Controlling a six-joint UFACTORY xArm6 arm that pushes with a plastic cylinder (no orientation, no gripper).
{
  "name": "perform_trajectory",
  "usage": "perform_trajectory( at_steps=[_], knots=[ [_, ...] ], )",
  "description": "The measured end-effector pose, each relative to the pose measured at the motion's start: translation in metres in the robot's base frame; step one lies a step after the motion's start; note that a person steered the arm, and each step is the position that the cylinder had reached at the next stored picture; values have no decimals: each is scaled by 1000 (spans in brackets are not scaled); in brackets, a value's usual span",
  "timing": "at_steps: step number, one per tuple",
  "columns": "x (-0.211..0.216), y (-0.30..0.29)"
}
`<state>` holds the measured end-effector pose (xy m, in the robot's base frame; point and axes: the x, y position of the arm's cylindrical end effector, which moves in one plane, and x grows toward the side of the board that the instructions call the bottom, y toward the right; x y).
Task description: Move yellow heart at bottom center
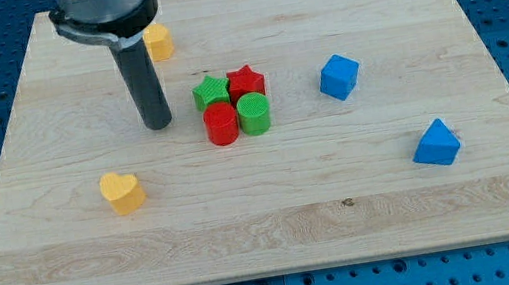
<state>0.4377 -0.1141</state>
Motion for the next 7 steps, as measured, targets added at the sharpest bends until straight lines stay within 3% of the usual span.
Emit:
perform_trajectory(
  at_steps=[4, 7],
  knots=[
    [46, -8],
    [52, -58]
  ],
)
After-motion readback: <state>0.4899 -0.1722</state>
